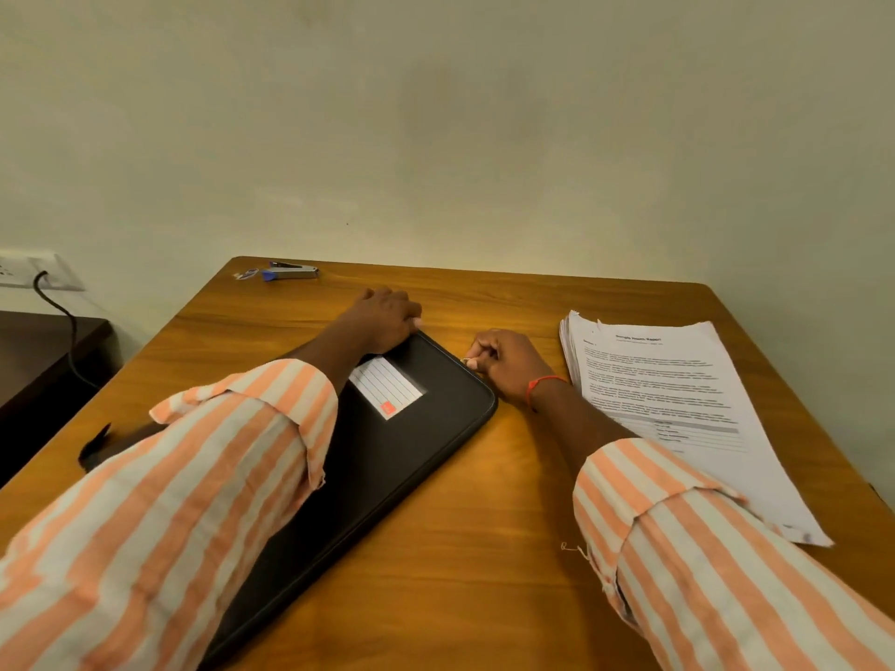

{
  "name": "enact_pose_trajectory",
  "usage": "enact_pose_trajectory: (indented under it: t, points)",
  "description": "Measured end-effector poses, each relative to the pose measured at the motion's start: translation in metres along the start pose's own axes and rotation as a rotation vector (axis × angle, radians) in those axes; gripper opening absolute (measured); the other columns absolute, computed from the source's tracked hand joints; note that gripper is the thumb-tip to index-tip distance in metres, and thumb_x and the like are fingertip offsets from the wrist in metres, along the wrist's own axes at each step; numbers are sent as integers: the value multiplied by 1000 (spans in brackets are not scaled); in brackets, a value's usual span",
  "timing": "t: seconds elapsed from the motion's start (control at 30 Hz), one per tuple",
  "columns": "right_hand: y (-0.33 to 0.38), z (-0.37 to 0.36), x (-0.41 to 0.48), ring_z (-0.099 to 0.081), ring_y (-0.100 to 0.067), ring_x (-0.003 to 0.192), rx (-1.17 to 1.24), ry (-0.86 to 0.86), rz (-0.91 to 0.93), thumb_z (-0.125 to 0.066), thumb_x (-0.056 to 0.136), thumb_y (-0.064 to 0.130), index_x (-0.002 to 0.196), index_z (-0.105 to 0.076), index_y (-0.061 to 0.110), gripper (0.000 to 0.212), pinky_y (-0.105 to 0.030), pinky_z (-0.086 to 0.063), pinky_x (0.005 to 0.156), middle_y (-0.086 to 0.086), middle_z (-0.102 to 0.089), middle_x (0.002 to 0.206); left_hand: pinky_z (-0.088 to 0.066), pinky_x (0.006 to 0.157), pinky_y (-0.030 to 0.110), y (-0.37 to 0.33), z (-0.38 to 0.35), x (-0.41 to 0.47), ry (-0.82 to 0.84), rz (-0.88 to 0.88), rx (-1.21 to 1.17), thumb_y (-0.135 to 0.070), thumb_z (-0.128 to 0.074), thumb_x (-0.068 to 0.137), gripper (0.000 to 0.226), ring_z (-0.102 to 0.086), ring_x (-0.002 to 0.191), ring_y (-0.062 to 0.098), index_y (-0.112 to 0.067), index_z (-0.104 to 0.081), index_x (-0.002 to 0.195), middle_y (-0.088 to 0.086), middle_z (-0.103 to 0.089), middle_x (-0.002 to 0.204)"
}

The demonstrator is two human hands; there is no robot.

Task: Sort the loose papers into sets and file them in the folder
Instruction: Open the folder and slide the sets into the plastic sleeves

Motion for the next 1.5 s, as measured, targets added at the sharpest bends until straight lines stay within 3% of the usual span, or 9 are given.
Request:
enact_pose_trajectory:
  t: [0.23,0.37,0.5,0.63,0.93,1.1,1.2,1.37,1.5]
  points:
    - [-2,6,3,-57,-9,80,-30,-84,-6,-63,92,0,84,-74,15,20,-20,-43,68,4,-65,88,-22,107,46,-64,-12,-2,127,-194,-110,-48,-49,101,29,-40,114,16,-24,-61,108,-2,-49,110]
    - [-9,12,-3,-59,-11,80,-27,-115,-2,-61,91,0,84,-72,12,18,-22,-44,70,-1,-67,91,-21,109,47,-36,-7,2,44,-76,-173,-48,-46,102,28,-44,122,22,-24,-61,105,1,-49,117]
    - [-10,13,-8,-57,-8,74,-27,-116,9,-67,88,3,82,-71,9,9,-25,-46,69,3,-66,81,-28,111,48,-7,5,3,-79,78,-82,-49,-38,104,42,-48,124,25,-20,-64,121,7,-52,128]
    - [-11,10,-4,-60,-10,76,-38,-152,-17,-62,90,1,82,-72,10,16,-27,-49,72,3,-68,81,-33,109,50,-6,1,4,-111,167,13,-47,-31,106,50,-49,125,30,-12,-62,124,14,-52,131]
    - [-13,5,0,-63,-15,82,-59,-203,-44,-60,92,4,79,-70,18,22,-29,-50,74,1,-69,87,-24,116,56,14,-3,-14,-97,415,-2,-47,-26,106,57,-43,135,37,-8,-56,135,19,-48,143]
    - [-10,13,-2,-55,-9,80,-81,-259,-32,-59,95,6,85,-71,15,18,-18,-41,68,-1,-61,93,-32,110,52,-27,-2,2,8,122,-161,-58,-33,103,52,-50,124,30,-18,-58,124,11,-58,130]
    - [-8,18,-2,-54,-11,82,-56,-281,-10,-63,94,10,86,-70,17,13,-17,-37,66,-1,-60,93,-33,105,48,-63,-5,12,54,14,-327,-54,-43,102,36,-53,117,27,-23,-59,110,5,-61,119]
    - [-12,25,-6,-54,-9,82,-4,-313,-23,-65,92,8,87,-72,15,11,-11,-36,68,-1,-60,93,-32,106,45,-71,-7,22,65,16,-365,-41,-44,105,27,-54,115,28,-19,-60,111,9,-64,121]
    - [-8,19,-13,-55,-9,84,6,-271,-11,-65,92,7,84,-70,12,10,-16,-39,70,-1,-59,95,-38,85,39,-64,2,26,74,39,-442,-32,-51,103,18,-53,99,26,-16,-57,98,14,-65,114]
Point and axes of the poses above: each hand's wrist, its own x-axis towards the middle knuckle, its own z-axis out of the back of the hand, y = z × x, the point moved 10 cm from there along x, towards the middle knuckle
